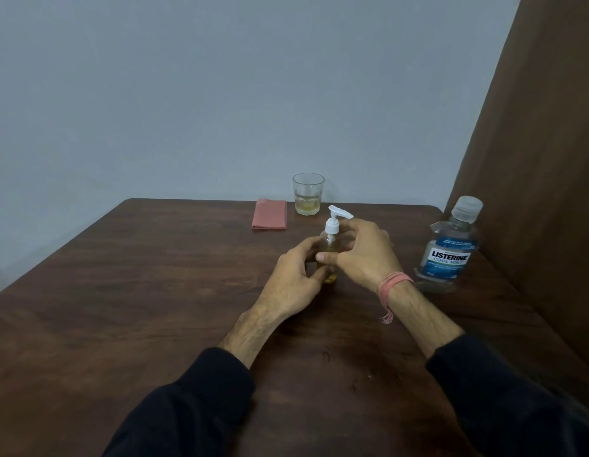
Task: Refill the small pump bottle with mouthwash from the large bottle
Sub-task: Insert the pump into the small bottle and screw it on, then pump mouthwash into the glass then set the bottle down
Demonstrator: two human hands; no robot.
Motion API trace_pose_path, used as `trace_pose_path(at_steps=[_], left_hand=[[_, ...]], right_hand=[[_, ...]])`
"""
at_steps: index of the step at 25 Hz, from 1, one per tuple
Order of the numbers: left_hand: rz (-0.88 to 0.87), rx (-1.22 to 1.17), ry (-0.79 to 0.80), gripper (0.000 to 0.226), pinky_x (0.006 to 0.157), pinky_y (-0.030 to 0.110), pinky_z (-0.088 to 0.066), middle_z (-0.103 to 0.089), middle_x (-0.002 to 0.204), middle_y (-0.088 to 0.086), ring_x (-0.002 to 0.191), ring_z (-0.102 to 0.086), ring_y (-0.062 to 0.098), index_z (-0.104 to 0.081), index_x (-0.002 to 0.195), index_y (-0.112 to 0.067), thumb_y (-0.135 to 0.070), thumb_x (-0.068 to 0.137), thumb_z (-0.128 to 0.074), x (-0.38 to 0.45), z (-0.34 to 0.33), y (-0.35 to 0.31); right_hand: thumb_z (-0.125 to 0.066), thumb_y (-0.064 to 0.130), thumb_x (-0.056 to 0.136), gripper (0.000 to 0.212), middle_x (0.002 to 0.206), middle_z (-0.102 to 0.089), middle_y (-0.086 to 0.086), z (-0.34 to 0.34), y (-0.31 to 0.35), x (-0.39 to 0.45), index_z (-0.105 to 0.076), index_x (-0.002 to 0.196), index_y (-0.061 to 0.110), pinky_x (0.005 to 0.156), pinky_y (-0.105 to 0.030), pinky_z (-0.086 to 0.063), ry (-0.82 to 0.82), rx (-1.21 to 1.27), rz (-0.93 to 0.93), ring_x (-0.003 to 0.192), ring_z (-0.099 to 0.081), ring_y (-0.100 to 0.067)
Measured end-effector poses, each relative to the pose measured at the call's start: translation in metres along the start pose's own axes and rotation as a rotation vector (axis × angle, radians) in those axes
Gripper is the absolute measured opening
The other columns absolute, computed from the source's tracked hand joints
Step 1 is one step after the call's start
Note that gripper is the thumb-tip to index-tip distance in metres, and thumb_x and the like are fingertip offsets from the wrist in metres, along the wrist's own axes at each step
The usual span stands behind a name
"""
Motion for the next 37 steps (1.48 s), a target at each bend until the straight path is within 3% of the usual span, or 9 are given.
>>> trace_pose_path(at_steps=[3, 7, 12, 19, 23, 27, 30, 34, 37], left_hand=[[0.034, -0.031, -0.038, 0.051, 0.099, 0.016, -0.058, -0.077, 0.127, -0.021, 0.119, -0.072, -0.006, -0.063, 0.148, -0.030, -0.024, 0.102, -0.083, -0.001, -0.006, -0.001], [0.035, -0.008, -0.084, 0.043, 0.087, 0.019, -0.059, -0.078, 0.113, -0.017, 0.103, -0.074, -0.005, -0.064, 0.135, -0.030, -0.023, 0.097, -0.083, -0.004, -0.015, -0.004], [0.020, 0.004, -0.110, 0.054, 0.108, 0.039, -0.063, -0.071, 0.133, -0.009, 0.120, -0.074, 0.010, -0.068, 0.148, -0.024, -0.019, 0.098, -0.085, -0.004, -0.010, -0.010], [0.080, -0.088, 0.131, 0.064, 0.111, 0.031, -0.060, -0.077, 0.135, -0.012, 0.129, -0.074, 0.007, -0.057, 0.143, -0.033, -0.008, 0.093, -0.090, 0.024, 0.005, 0.008], [0.165, -0.143, -0.112, 0.063, 0.111, 0.038, -0.063, -0.075, 0.142, -0.002, 0.123, -0.074, 0.006, -0.062, 0.133, -0.026, -0.006, 0.083, -0.096, 0.087, 0.041, 0.021], [0.244, 0.024, -0.270, 0.112, 0.116, 0.041, -0.057, -0.055, 0.166, 0.000, 0.147, -0.059, 0.021, -0.044, 0.165, -0.019, -0.041, 0.074, -0.105, 0.148, 0.051, 0.025], [0.297, 0.102, -0.282, 0.115, 0.093, 0.023, -0.056, -0.057, 0.159, 0.006, 0.138, -0.062, 0.024, -0.041, 0.163, -0.008, -0.042, 0.075, -0.105, 0.183, 0.036, 0.033], [0.375, -0.013, -0.306, 0.103, 0.110, 0.035, -0.057, -0.062, 0.153, 0.012, 0.143, -0.063, 0.031, -0.042, 0.155, -0.005, -0.034, 0.079, -0.104, 0.215, 0.012, 0.046], [0.356, 0.005, -0.347, 0.092, 0.094, 0.030, -0.055, -0.067, 0.144, 0.008, 0.132, -0.068, 0.028, -0.050, 0.152, -0.011, -0.034, 0.080, -0.100, 0.215, 0.007, 0.039]], right_hand=[[-0.099, 0.046, 0.066, 0.047, 0.092, -0.076, 0.022, -0.003, 0.001, -0.004, -0.069, 0.099, 0.034, 0.068, -0.009, -0.038, -0.074, -0.114, -0.022, 0.083, -0.055, 0.014], [-0.092, 0.054, 0.065, 0.050, 0.085, -0.068, 0.018, -0.004, 0.002, -0.008, -0.055, 0.089, 0.031, 0.061, -0.018, -0.037, -0.129, -0.175, -0.020, 0.079, -0.055, 0.004], [-0.098, 0.041, 0.073, 0.057, 0.103, -0.071, 0.015, -0.003, -0.010, -0.008, -0.054, 0.107, 0.029, 0.078, -0.027, -0.054, -0.052, 0.003, 0.009, 0.099, -0.067, -0.004], [-0.094, 0.023, 0.086, 0.114, 0.116, -0.074, 0.017, 0.003, -0.020, -0.013, -0.017, 0.160, 0.063, 0.093, -0.025, -0.061, 0.002, 0.050, 0.272, 0.109, -0.074, -0.004], [-0.089, 0.052, 0.084, 0.106, 0.125, -0.074, -0.001, 0.003, -0.024, -0.011, -0.013, 0.157, 0.054, 0.093, -0.040, -0.063, -0.165, -0.154, 0.375, 0.108, -0.078, -0.028], [-0.080, 0.059, 0.086, 0.099, 0.132, -0.071, -0.003, 0.007, -0.030, -0.010, -0.007, 0.153, 0.065, 0.089, -0.031, -0.055, -0.214, -0.148, 0.433, 0.110, -0.077, -0.028], [-0.075, 0.057, 0.092, 0.092, 0.126, -0.072, 0.004, 0.015, -0.034, -0.013, -0.011, 0.158, 0.065, 0.089, -0.037, -0.063, -0.253, -0.096, 0.431, 0.105, -0.077, -0.022], [-0.078, 0.042, 0.096, 0.091, 0.130, -0.068, 0.012, 0.009, -0.034, -0.018, -0.021, 0.165, 0.056, 0.093, -0.019, -0.052, -0.267, -0.176, 0.518, 0.106, -0.064, 0.002], [-0.077, 0.028, 0.096, 0.086, 0.143, -0.066, 0.012, 0.008, -0.037, -0.014, -0.029, 0.164, 0.048, 0.098, -0.018, -0.049, -0.264, -0.141, 0.495, 0.112, -0.066, -0.001]])
Point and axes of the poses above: each hand's wrist, its own x-axis towards the middle knuckle, its own z-axis out of the back of the hand, y = z × x, the point moved 4 cm from there along x, towards the middle knuckle
